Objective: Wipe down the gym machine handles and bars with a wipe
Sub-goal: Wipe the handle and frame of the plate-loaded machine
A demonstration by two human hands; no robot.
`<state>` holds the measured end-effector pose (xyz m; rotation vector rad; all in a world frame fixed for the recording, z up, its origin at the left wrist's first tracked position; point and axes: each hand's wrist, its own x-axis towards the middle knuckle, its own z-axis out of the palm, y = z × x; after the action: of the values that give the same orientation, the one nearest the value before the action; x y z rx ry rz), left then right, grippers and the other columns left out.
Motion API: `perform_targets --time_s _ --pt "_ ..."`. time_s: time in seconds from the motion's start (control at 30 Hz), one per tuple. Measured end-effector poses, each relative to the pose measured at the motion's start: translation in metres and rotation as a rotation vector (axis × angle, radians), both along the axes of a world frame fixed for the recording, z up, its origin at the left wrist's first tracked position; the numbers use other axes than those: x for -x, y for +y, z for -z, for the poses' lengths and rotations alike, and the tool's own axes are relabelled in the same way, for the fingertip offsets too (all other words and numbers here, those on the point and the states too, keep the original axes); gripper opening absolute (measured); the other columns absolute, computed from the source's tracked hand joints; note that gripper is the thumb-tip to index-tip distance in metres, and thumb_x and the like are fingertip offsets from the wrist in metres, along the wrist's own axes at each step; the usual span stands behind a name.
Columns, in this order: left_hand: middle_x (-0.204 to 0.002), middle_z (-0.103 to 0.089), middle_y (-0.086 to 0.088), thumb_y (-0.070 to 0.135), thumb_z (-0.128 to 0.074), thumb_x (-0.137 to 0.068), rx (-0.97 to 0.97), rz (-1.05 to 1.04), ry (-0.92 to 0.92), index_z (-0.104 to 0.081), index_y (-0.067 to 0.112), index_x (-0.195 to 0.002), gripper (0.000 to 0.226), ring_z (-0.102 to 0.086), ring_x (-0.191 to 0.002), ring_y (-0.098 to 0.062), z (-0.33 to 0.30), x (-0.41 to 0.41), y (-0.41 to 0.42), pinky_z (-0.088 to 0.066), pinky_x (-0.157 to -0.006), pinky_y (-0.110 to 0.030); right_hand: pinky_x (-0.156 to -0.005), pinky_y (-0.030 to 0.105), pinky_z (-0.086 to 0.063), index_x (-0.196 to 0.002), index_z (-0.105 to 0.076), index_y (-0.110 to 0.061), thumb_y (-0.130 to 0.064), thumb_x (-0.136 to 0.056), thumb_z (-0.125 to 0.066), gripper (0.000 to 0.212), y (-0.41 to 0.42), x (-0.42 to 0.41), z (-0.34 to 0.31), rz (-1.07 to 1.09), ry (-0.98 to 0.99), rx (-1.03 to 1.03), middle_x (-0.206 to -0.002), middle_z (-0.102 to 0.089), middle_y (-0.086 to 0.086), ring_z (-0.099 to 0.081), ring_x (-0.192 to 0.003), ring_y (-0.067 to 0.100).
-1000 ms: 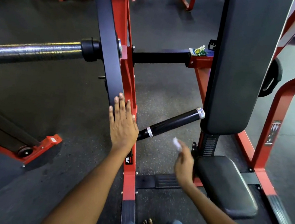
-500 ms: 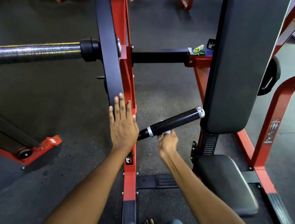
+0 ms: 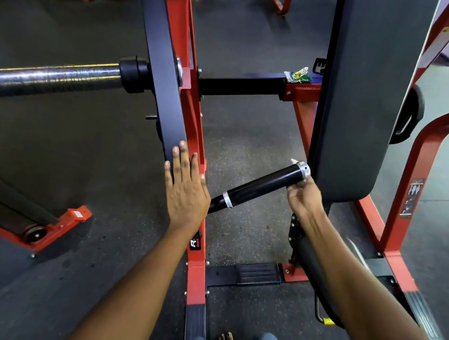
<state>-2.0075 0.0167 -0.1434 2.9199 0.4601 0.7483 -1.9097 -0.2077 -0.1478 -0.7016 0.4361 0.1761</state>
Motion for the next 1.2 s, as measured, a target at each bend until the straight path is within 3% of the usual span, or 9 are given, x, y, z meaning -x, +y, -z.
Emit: perform_targets --time_s 0.17,0.37,0.5,0.67,0.77,0.87,1.0,1.1,1.2 --pt "-0.16 -0.003 -0.015 0.022 -0.031 -0.1 -0.008 -0.006 -0.012 -0.031 0.003 -0.148 0.052 -0.005 -0.149 -0.029 0.001 -0.002 0.0 -0.007 -0.12 -0.047 -0.092 0.03 -0.052 -0.105 -0.066 -0.005 -0.009 -0.098 -0.043 0.025 0.053 0.041 0.03 -0.279 -0.064 -0.078 -0.092 -0.068 0.013 -0.063 -0.095 0.019" --pt "-0.161 -0.008 -0.017 0.018 -0.041 -0.101 -0.022 -0.012 -0.007 -0.03 0.003 -0.149 0.051 -0.006 -0.149 -0.031 0.001 0.0 -0.001 -0.006 -0.12 -0.047 -0.077 0.023 -0.055 -0.103 -0.062 -0.003 -0.002 -0.099 -0.037 0.025 0.102 0.071 0.038 -0.409 -0.001 0.011 -0.092 -0.067 0.011 -0.064 -0.087 0.017" --pt "-0.161 -0.008 -0.017 0.017 -0.043 -0.101 -0.021 -0.007 -0.018 -0.029 0.003 -0.149 0.052 -0.005 -0.149 -0.031 -0.001 0.001 -0.001 -0.006 -0.12 -0.047 -0.093 0.034 -0.049 -0.102 -0.056 -0.002 0.014 -0.093 -0.023 0.037 0.082 0.078 0.023 -0.512 0.051 0.106 -0.103 -0.063 0.017 -0.061 -0.098 0.024" --pt "-0.161 -0.008 -0.017 0.017 -0.037 -0.101 -0.02 0.0 -0.019 -0.03 0.003 -0.149 0.05 -0.004 -0.149 -0.03 -0.001 0.0 0.0 -0.006 -0.12 -0.046 -0.092 0.041 -0.051 -0.105 -0.052 0.003 0.012 -0.091 -0.026 0.031 0.023 0.085 0.0 -0.505 0.162 0.367 -0.105 -0.062 0.025 -0.063 -0.102 0.035" --pt "-0.161 -0.006 -0.016 0.016 -0.037 -0.101 -0.009 -0.002 -0.014 -0.031 0.003 -0.148 0.05 -0.002 -0.149 -0.029 -0.001 0.0 -0.001 -0.005 -0.12 -0.046 -0.076 0.04 -0.057 -0.097 -0.059 0.009 -0.001 -0.088 -0.05 0.015 -0.013 0.052 -0.013 -0.277 0.22 0.859 -0.09 -0.068 0.021 -0.069 -0.077 0.029" --pt "-0.161 -0.004 -0.015 0.016 -0.034 -0.101 -0.016 -0.005 -0.011 -0.031 0.003 -0.149 0.05 -0.002 -0.149 -0.029 -0.001 0.001 -0.001 -0.005 -0.12 -0.046 -0.064 0.03 -0.046 -0.087 -0.062 0.006 -0.004 -0.083 -0.056 0.013 -0.011 0.019 -0.036 -0.22 0.217 1.302 -0.087 -0.065 0.017 -0.064 -0.082 0.027" --pt "-0.161 -0.006 -0.016 0.02 -0.024 -0.099 -0.021 -0.009 -0.019 -0.032 0.003 -0.148 0.053 -0.005 -0.149 -0.03 -0.001 0.001 -0.001 -0.006 -0.12 -0.046 -0.074 0.031 -0.045 -0.114 -0.056 0.01 -0.003 -0.093 -0.042 0.028 0.032 0.031 -0.061 -0.302 0.175 1.438 -0.116 -0.06 0.024 -0.06 -0.104 0.035" --pt "-0.161 -0.008 -0.017 0.02 -0.023 -0.098 -0.031 -0.011 -0.016 -0.033 0.003 -0.148 0.053 -0.008 -0.149 -0.031 -0.001 0.001 -0.001 -0.008 -0.12 -0.047 -0.07 0.027 -0.044 -0.121 -0.051 0.011 -0.003 -0.096 -0.038 0.031 0.064 0.059 -0.057 -0.46 0.145 1.477 -0.119 -0.059 0.022 -0.061 -0.096 0.029" --pt "-0.161 -0.01 -0.017 0.02 -0.025 -0.099 -0.015 -0.008 -0.025 -0.034 0.003 -0.147 0.052 -0.009 -0.149 -0.031 0.0 0.0 -0.001 -0.008 -0.12 -0.047 -0.082 0.031 -0.052 -0.123 -0.047 0.013 0.001 -0.094 -0.04 0.032 0.09 0.071 -0.047 -0.55 0.136 1.502 -0.12 -0.058 0.024 -0.061 -0.104 0.032"
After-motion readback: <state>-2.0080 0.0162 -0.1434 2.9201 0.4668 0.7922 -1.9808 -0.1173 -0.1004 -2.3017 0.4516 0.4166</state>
